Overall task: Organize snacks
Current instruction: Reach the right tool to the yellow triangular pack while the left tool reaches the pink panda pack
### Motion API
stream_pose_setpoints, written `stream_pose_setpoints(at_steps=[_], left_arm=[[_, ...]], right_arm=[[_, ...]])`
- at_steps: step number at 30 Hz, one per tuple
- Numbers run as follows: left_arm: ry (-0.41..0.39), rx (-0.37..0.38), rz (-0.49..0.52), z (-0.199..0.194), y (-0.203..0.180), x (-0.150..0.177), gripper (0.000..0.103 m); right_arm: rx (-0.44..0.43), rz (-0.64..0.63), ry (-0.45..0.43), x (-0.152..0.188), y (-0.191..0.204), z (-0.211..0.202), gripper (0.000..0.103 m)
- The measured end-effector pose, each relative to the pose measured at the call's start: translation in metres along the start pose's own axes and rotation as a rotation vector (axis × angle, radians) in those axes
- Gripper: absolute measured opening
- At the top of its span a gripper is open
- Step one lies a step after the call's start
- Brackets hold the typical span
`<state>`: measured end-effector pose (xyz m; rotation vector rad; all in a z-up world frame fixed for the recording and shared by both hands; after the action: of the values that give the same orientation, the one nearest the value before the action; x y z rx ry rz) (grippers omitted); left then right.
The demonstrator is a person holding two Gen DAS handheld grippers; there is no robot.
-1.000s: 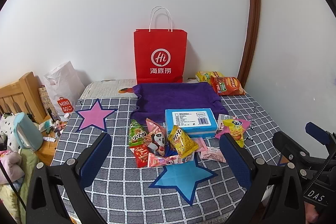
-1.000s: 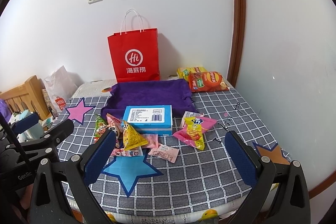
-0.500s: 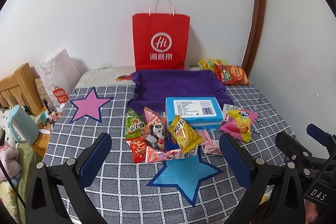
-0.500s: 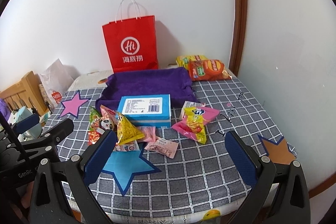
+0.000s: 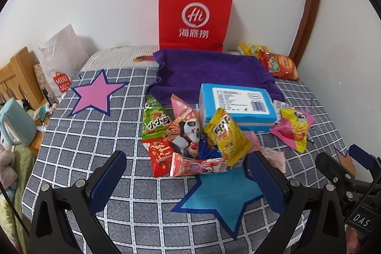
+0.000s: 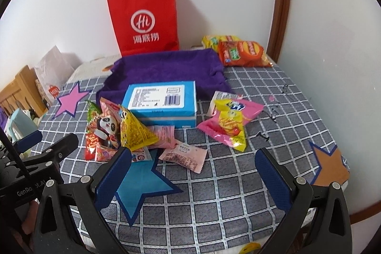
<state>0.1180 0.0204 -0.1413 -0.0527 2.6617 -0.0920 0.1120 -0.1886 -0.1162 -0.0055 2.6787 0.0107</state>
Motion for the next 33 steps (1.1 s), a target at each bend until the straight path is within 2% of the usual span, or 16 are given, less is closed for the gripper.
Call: stream_pose_setpoints(at_steps=[16, 21, 29, 33], left_arm=[[0.104, 0.0, -0.06, 0.059, 0.03, -0.004, 0.102], [0.116, -0.014, -0.079, 0.07, 0.043, -0.009, 0.102], [0.13, -0.011, -0.081, 0.084, 0.049, -0.017, 0.102], [0.14, -0.015, -0.087, 0.089, 0.055, -0.02, 0.101]], right_arm=[[0.014, -0.027, 0.125, -0.006, 0.009, 0.069, 0.102], [0.017, -0.015, 0.123, -0.012, 0.006, 0.083, 0.102], [-0.093, -0.038, 0.103, -0.022, 0.024, 0.092, 0.102], [-0.12, -0.08, 0.08, -0.027, 0.041, 0.091, 0.102]])
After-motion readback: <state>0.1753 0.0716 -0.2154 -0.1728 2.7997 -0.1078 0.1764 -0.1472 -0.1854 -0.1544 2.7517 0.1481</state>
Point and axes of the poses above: each gripper's, at about its wrist camera, not at the fingertips, and z roughly the way its jaws point, y to its left, x to its underside, the point moved 8 cm from there along z, roughly the way its jaws point, and after that the axes turned 15 degrees about y, right-handed, at the moved point
